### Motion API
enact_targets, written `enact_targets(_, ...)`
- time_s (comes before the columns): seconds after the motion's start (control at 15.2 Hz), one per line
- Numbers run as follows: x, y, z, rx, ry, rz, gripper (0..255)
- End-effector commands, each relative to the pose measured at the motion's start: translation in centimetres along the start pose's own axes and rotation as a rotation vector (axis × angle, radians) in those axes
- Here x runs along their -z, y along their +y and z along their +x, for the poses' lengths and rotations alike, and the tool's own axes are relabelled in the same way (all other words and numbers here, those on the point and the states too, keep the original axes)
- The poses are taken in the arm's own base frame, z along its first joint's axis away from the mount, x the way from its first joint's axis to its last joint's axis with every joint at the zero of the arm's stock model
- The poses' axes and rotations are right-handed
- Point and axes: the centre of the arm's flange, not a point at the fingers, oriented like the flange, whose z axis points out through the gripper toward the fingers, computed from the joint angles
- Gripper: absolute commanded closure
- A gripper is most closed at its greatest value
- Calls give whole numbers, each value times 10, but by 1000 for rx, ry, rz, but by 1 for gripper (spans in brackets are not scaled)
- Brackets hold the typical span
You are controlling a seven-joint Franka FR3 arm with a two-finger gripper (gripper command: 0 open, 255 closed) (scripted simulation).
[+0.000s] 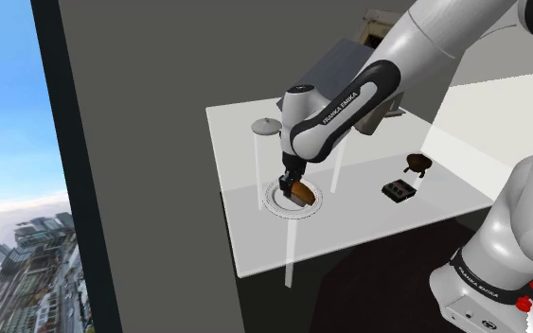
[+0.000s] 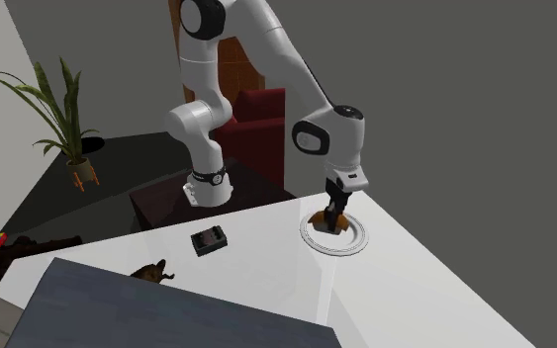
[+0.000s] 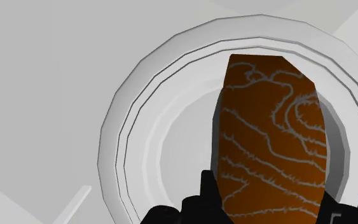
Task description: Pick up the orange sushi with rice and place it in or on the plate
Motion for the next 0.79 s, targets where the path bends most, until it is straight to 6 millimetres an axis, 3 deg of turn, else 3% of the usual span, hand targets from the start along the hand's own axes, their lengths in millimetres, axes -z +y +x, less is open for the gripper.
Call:
enact_targets(0.0,-4,1,0,0,-1,0,255)
enact_targets(0.4,-4,1,0,0,-1,0,255)
enact_targets(0.46,-4,1,0,0,-1,0,0)
enact_targets(0.73,-4,1,0,0,-1,0,0)
